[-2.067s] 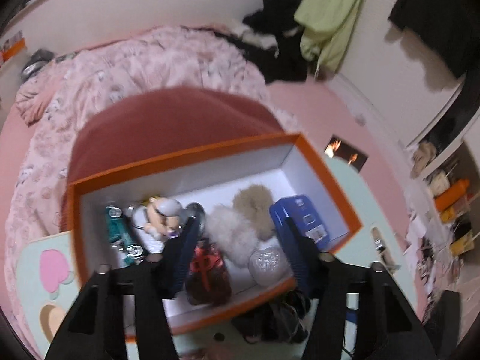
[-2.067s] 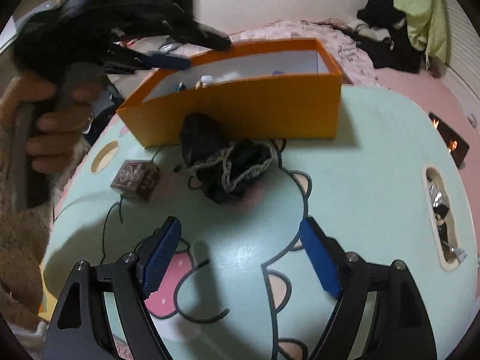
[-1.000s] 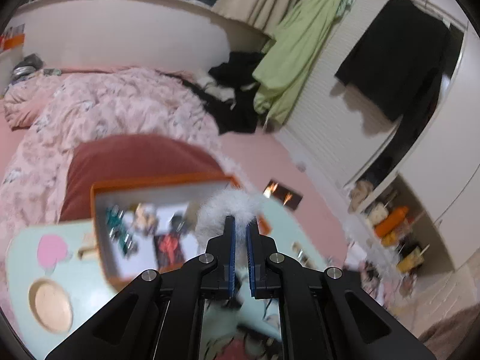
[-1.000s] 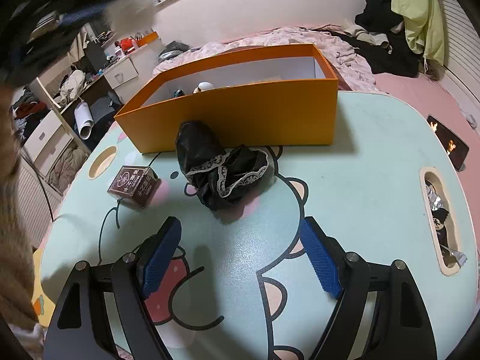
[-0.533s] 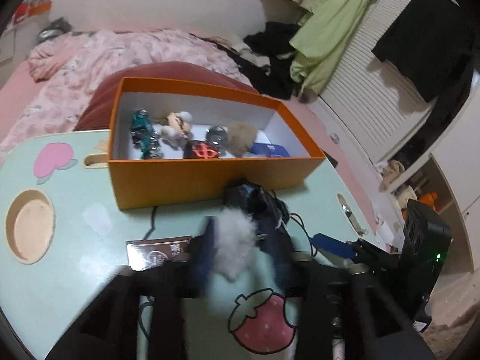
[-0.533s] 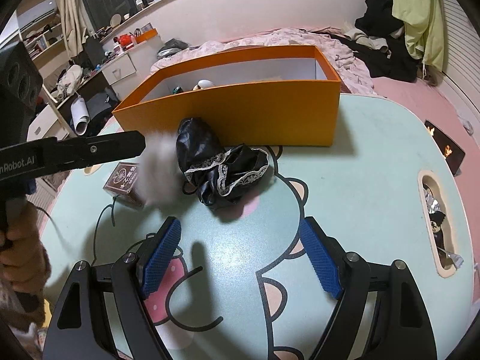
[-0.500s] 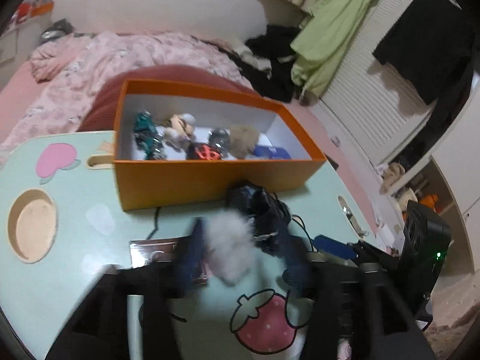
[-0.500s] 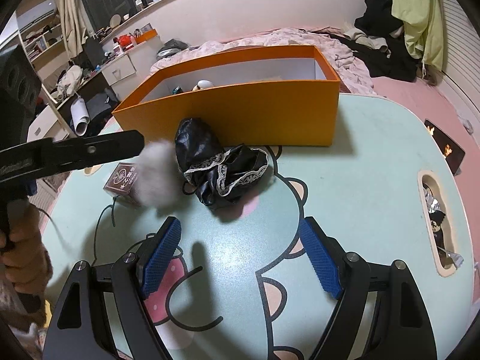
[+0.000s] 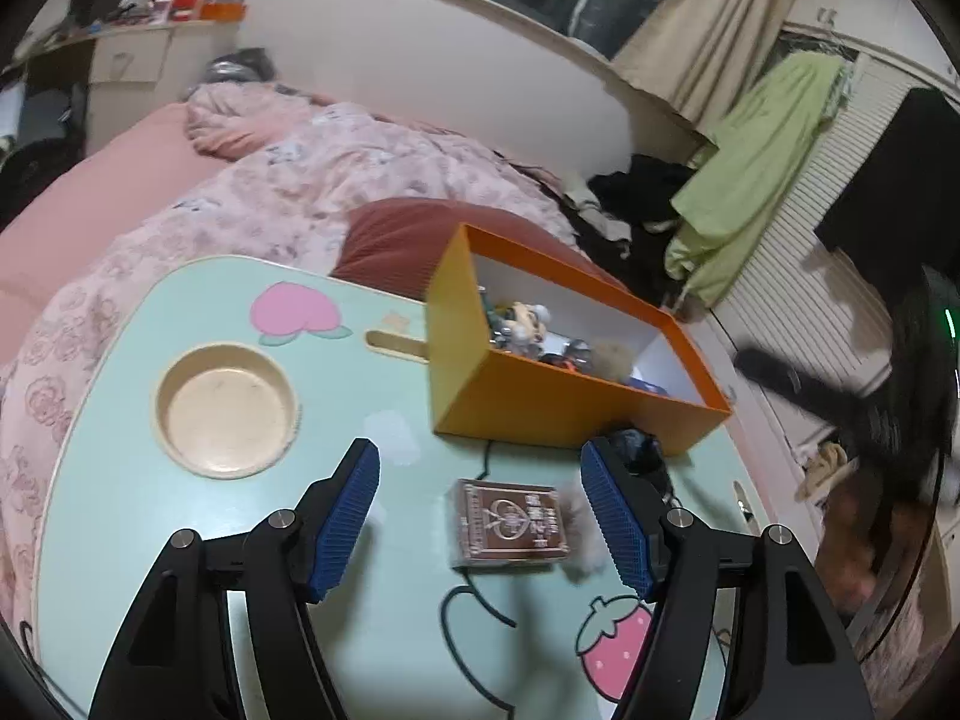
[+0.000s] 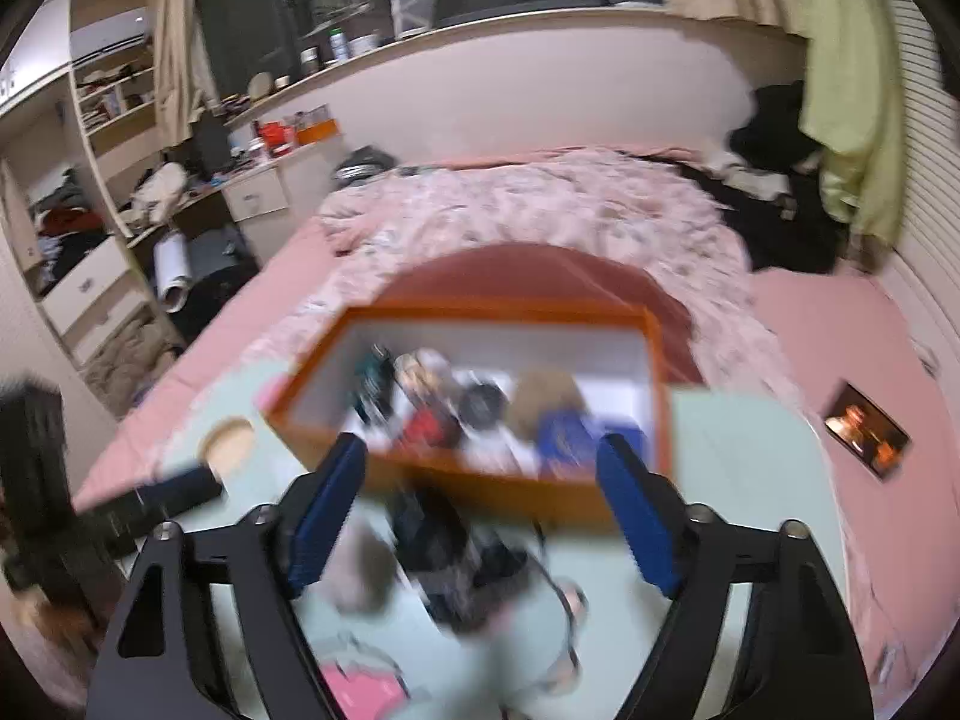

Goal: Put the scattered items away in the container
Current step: 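Pick the white fluffy pompom from the box with the left tool, place it on the table, then grasp the metal cup in the box with the right tool, set it on the table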

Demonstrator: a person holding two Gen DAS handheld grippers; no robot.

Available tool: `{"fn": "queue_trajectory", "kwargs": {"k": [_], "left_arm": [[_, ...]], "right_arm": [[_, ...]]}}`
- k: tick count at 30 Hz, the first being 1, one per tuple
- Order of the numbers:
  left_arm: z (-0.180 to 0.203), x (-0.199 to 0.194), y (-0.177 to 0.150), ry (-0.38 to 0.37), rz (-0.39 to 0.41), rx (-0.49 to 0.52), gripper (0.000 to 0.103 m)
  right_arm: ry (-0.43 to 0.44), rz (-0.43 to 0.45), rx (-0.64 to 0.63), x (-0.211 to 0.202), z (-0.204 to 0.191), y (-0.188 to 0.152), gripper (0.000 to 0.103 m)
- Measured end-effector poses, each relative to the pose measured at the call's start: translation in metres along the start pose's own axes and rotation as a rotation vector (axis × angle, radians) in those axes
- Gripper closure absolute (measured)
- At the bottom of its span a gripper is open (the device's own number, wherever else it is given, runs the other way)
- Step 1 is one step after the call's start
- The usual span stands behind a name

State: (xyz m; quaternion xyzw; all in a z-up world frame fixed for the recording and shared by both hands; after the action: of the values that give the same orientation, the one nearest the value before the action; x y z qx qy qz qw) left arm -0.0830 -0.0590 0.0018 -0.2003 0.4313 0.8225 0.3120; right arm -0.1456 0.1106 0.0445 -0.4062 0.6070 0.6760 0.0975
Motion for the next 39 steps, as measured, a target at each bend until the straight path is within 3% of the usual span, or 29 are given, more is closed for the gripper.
{"fn": "queue_trajectory", "kwargs": {"k": [1, 3, 5, 9, 14, 20, 25, 28, 34, 39], "left_arm": [[-0.001, -0.001, 0.0, -0.001, 0.001, 0.0, 0.034], [-0.002, -0.002, 0.0, -0.002, 0.004, 0.002, 0.034], [-0.003, -0.002, 0.001, -0.004, 0.006, 0.002, 0.034], [-0.005, -0.005, 0.002, -0.015, 0.012, -0.009, 0.034], [-0.009, -0.004, 0.005, -0.03, 0.009, -0.028, 0.034], [-0.012, -0.002, 0.006, -0.042, 0.004, -0.049, 0.034], [-0.012, -0.003, 0.005, -0.04, 0.003, -0.053, 0.034], [-0.011, -0.005, 0.006, -0.038, 0.01, -0.048, 0.034], [-0.01, -0.007, 0.008, -0.035, 0.008, -0.048, 0.034], [-0.009, -0.007, 0.008, -0.029, 0.0, -0.042, 0.034]], "right_arm": [[0.022, -0.035, 0.003, 0.012, -0.002, 0.007, 0.041], [0.083, -0.155, 0.051, 0.048, -0.004, 0.02, 0.062], [0.129, -0.231, 0.099, 0.075, 0.0, 0.021, 0.07], [0.096, -0.334, 0.12, 0.117, 0.012, 0.016, 0.07], [0.048, -0.437, 0.101, 0.137, 0.017, 0.001, 0.069], [0.056, -0.505, 0.067, 0.149, 0.014, -0.014, 0.065], [0.009, -0.488, 0.003, 0.148, 0.008, -0.014, 0.071], [0.035, -0.451, 0.012, 0.143, 0.003, -0.011, 0.074], [0.074, -0.182, 0.032, 0.077, -0.001, 0.028, 0.074], [0.137, -0.072, 0.012, 0.016, -0.017, 0.019, 0.074]]}}
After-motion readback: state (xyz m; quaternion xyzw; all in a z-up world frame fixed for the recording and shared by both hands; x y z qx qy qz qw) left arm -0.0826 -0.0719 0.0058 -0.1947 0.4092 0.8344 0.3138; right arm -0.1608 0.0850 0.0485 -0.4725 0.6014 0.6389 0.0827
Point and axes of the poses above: each gripper's, at about its wrist camera, not at the fingertips, and x roughly the way its jaws point, z to its right, y to its top, the point moved 9 cm from there along x, roughly the way its jaws point, and after that the axes turned 10 degrees about -x, right-handed, at the moved point
